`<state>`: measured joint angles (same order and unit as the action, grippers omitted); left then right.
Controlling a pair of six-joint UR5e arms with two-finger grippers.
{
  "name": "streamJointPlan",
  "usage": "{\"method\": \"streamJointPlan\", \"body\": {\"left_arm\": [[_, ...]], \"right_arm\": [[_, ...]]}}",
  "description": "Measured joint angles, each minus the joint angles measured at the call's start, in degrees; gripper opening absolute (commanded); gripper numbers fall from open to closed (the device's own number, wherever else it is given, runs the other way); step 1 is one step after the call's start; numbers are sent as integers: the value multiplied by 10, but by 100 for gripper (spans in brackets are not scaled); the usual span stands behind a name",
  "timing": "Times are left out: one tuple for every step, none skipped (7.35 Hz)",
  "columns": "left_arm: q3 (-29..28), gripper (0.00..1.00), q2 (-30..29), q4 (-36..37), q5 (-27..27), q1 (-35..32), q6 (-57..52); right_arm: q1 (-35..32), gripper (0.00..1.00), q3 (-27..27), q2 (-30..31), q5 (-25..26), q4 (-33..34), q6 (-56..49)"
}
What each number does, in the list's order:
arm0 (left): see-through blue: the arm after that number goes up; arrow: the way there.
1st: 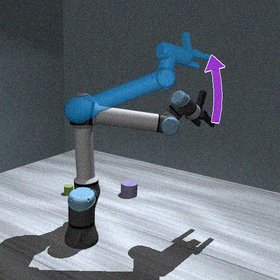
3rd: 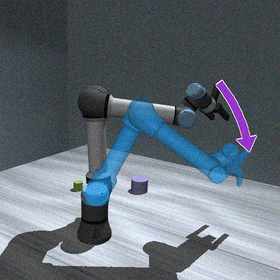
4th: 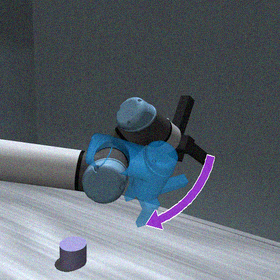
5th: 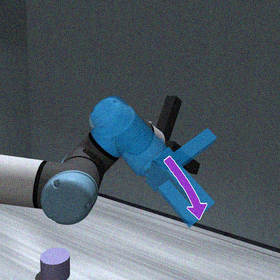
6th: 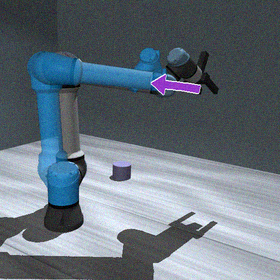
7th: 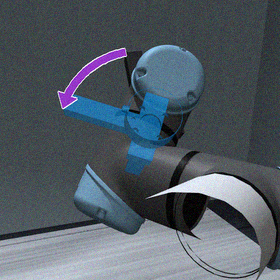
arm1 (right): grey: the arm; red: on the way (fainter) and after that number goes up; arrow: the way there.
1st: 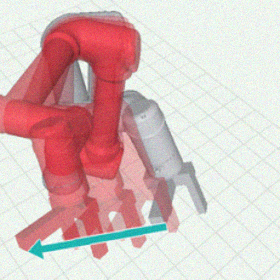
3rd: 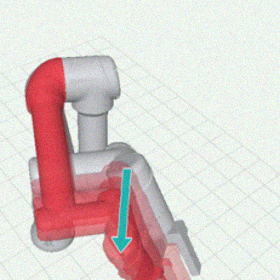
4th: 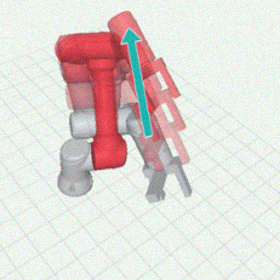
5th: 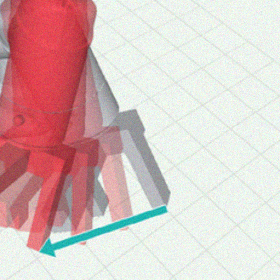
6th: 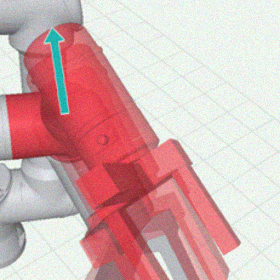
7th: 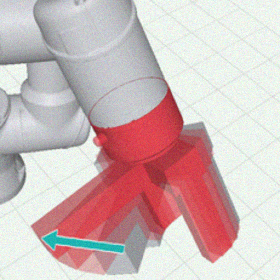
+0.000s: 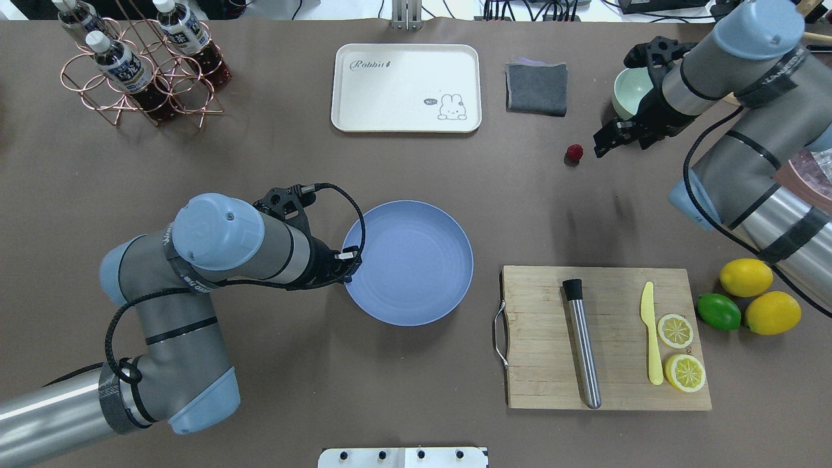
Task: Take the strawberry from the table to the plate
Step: 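Reach the right gripper to the red strawberry while the left arm nears the plate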
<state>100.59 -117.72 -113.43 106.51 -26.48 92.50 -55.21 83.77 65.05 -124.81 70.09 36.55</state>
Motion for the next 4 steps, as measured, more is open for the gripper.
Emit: {"method": "streamJointPlan", "body": {"left_arm": [[-1, 0, 0, 0, -2, 5, 4], [-1, 0, 0, 0, -10, 13, 9], [0, 0, -1, 0, -22, 24, 16], [1, 0, -1, -1, -29, 32, 22]], "right_arm": [[14, 90, -25, -21, 17, -8, 10], [23, 90, -46, -35, 30, -12, 13], [28, 87, -63, -44, 42, -16, 13], [31, 85, -81, -54, 52, -19, 13]]}}
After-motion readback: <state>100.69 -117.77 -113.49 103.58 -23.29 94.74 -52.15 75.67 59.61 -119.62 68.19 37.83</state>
